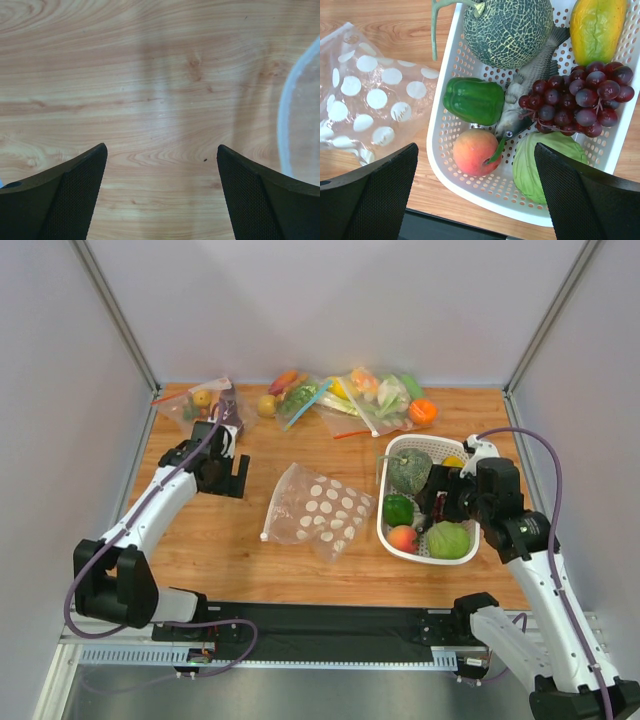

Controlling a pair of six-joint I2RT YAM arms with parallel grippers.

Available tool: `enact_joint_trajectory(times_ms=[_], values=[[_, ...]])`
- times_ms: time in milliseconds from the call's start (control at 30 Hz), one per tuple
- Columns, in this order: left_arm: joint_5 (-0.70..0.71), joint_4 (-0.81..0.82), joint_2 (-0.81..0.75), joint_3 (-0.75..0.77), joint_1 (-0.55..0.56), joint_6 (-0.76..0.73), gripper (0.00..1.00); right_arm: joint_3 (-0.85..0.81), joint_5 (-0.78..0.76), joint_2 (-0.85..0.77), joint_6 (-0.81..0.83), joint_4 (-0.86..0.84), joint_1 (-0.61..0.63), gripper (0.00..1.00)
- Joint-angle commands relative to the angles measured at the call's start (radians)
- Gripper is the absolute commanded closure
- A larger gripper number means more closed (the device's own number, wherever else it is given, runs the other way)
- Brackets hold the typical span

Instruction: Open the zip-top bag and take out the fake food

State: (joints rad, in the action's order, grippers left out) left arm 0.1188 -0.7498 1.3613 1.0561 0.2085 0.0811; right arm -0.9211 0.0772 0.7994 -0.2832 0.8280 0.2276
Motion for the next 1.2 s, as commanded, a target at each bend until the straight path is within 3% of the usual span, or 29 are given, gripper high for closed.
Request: enact_joint_trajectory(times_ms=[0, 400, 867, 1167], values=[[-0.014, 0.03, -0.097, 0.027, -0.003, -0.006, 0.03, -0.033, 0.004, -0.031, -0.005, 0.0, -0.002, 0.0], [-0.343, 0.158, -0.485, -0.067, -0.001, 0.045, 0.03, -0.012, -0.001, -0.152, -0.04, -0.095, -0.004, 0.0], [-0.309, 0.061, -0.651, -0.016, -0.003, 0.135, 0.02, -0.035, 0.007, -0.181, -0.047, -0.098, -0.004, 0.0], [-0.271, 0.026, -0.666, -0.004, -0.003, 0.141, 0.01, -0.032, 0.01, -0.184, -0.05, -0.096, -0.004, 0.0]])
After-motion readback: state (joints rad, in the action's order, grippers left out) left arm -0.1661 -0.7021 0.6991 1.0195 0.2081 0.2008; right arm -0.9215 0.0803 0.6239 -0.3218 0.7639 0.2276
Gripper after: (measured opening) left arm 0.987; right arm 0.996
